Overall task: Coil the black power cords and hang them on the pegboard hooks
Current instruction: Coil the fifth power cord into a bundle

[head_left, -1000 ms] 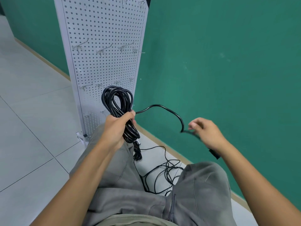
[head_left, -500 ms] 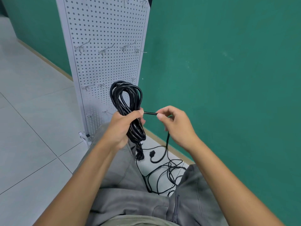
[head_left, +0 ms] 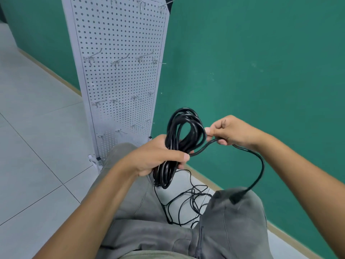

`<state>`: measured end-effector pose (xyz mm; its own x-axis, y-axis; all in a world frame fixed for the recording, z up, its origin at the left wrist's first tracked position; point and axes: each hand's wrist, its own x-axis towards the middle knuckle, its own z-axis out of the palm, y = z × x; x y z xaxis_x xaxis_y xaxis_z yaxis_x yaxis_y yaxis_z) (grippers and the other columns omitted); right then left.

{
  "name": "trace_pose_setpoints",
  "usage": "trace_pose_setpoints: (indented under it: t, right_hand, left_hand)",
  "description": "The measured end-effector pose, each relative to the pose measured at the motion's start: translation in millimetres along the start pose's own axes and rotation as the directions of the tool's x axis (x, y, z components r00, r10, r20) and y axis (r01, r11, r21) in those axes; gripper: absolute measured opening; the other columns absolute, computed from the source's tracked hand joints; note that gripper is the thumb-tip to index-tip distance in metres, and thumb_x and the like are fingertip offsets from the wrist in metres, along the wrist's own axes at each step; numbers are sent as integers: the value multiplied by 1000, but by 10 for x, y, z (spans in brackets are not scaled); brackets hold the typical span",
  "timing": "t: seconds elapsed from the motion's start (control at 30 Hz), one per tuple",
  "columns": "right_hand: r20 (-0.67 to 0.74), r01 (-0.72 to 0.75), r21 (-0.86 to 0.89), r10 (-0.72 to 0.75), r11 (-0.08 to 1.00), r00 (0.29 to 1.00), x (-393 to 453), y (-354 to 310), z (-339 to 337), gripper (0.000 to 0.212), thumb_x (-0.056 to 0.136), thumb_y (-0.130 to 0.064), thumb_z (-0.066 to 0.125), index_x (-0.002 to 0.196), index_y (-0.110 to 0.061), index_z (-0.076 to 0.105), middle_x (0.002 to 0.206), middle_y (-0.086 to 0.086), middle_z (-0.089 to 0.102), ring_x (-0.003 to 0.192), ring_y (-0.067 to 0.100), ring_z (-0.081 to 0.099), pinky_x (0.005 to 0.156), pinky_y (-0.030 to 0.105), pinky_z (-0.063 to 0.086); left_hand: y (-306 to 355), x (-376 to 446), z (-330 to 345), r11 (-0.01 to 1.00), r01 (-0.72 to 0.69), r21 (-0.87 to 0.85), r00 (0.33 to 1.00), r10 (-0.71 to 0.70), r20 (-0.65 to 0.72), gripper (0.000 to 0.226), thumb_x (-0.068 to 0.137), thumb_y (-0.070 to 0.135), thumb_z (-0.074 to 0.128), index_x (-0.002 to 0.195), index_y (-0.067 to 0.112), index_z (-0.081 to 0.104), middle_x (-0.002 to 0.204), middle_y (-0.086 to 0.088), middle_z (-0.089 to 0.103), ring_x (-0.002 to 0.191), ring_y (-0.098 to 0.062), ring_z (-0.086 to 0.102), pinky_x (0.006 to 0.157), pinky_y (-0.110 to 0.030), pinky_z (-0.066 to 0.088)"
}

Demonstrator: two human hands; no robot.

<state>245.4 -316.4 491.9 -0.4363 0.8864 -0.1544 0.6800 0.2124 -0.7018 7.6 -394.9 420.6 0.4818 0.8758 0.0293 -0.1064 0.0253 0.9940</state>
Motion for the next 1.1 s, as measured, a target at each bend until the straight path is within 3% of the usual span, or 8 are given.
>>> trace_pose_setpoints:
  t: [0.1, 0.2, 0.33, 0.43, 0.53, 0.77, 0.87, 1.1]
  right_hand:
    - [85, -56, -109, 65, 993, 994, 38, -55, -87, 54, 87, -63, 54, 64, -17, 67, 59, 16, 45, 60, 24, 32, 53, 29, 27]
    - [170, -149, -193, 182, 970, 968, 107, -152, -205, 104, 92, -83, 14, 84, 7, 65, 74, 30, 58, 69, 26, 49, 73, 38, 44]
    - [204, -214, -283, 277, 935, 939, 156, -358, -373, 112, 88, -80, -11, 88, 1, 66, 63, 16, 59, 55, 22, 48, 73, 33, 42]
    - [224, -190, -343, 277, 920, 934, 221, -535, -409, 120, 83, -85, -11, 98, 3, 68, 63, 19, 63, 70, 27, 41, 82, 36, 42]
    - [209, -147, -406, 248, 902, 946, 200, -756, -367, 116, 85, -85, -9, 98, -1, 71, 71, 22, 71, 66, 25, 37, 80, 34, 42]
    - [148, -55, -532, 157, 845, 976, 72, -947, -285, 93, 96, -77, 10, 97, -10, 74, 74, 9, 77, 77, 23, 48, 86, 31, 46]
    - [107, -20, -595, 104, 803, 989, 27, -938, -261, 67, 102, -67, 31, 99, -14, 72, 74, 1, 78, 68, 17, 51, 70, 26, 45]
    - [-16, 49, -555, -69, 830, 997, -39, -880, -324, 22, 101, -28, 61, 90, -15, 75, 74, -9, 76, 60, 5, 50, 62, 23, 44]
  left_hand:
    - [205, 99, 69, 962, -3, 273, 990, -36, 136, 13, 83, 5, 72, 81, 0, 60, 72, -12, 57, 69, -22, 54, 73, -33, 47]
    - [406, 260, 147, 823, -22, 567, 967, -127, 221, 22, 87, 2, 72, 75, -4, 55, 65, -3, 52, 60, -16, 47, 60, -26, 40]
    - [473, 512, 300, 597, -51, 801, 924, -276, 265, 28, 81, 12, 75, 70, 8, 50, 63, -4, 41, 56, -19, 37, 54, -32, 31]
    - [469, 668, 388, 432, -49, 901, 903, -367, 225, 32, 80, 18, 76, 67, 9, 48, 61, -6, 36, 53, -21, 30, 51, -32, 24]
    - [447, 808, 456, 368, -20, 930, 884, -428, 189, 39, 78, 17, 76, 60, 11, 43, 56, -4, 31, 53, -22, 25, 50, -30, 19]
    - [248, 920, 352, 678, 245, 693, 862, -479, 165, 13, 78, 8, 75, 70, 1, 66, 67, -15, 59, 64, -26, 52, 57, -30, 42]
    - [138, 942, 358, 778, 308, 548, 889, -440, 125, 13, 84, 2, 73, 73, 1, 65, 68, -12, 63, 56, -20, 55, 52, -25, 46]
    - [-80, 948, 325, 924, 354, 141, 929, -331, -166, 14, 86, 0, 73, 75, 2, 65, 69, -12, 64, 49, -17, 57, 54, -26, 49]
